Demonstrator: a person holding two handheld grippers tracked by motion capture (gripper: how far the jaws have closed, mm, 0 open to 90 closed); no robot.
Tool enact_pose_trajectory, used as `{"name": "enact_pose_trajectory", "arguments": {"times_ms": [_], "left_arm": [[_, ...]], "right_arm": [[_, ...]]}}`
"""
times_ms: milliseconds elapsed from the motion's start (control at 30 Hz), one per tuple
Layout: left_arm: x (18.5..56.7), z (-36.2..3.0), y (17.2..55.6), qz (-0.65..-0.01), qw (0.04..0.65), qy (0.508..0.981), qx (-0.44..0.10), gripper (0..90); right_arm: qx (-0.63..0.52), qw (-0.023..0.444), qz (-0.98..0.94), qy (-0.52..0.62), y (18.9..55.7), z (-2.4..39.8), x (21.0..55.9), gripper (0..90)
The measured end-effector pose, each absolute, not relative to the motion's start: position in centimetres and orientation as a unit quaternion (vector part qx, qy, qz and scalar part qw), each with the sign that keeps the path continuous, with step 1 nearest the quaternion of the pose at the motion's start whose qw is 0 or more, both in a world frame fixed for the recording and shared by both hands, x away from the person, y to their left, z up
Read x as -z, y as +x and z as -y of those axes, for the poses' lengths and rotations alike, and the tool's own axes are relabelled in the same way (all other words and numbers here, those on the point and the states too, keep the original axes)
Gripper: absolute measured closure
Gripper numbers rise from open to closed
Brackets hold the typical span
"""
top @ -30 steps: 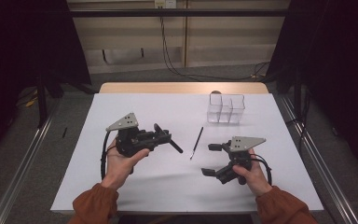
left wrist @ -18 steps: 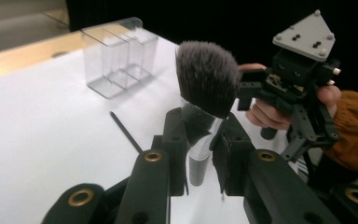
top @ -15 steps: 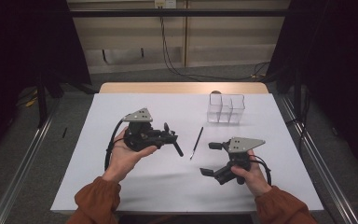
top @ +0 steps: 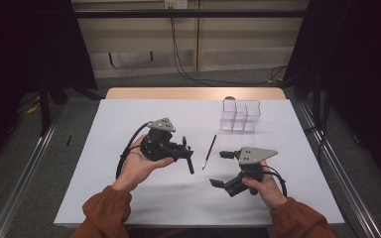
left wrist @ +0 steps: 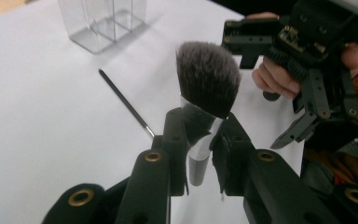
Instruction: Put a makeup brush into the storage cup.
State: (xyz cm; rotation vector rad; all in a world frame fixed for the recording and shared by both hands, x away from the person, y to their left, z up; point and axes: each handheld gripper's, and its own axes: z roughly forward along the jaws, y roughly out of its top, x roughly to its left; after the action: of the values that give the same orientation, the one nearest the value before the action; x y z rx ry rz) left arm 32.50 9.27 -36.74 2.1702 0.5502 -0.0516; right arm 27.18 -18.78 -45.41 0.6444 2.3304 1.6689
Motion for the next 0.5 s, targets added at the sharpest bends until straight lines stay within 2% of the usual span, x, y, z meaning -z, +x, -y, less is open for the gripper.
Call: {"name": "enact_pose_trajectory", "arguments": {"times_ms": [500], "left_arm": [[37.3, -8.6, 32.4, -0.215, 0.431, 0.875, 0.035, 76.5]], "right_arm": [[-0.573, 0.083, -0.788, 0.21, 27.3, 16.7, 45.3, 6.4]]}}
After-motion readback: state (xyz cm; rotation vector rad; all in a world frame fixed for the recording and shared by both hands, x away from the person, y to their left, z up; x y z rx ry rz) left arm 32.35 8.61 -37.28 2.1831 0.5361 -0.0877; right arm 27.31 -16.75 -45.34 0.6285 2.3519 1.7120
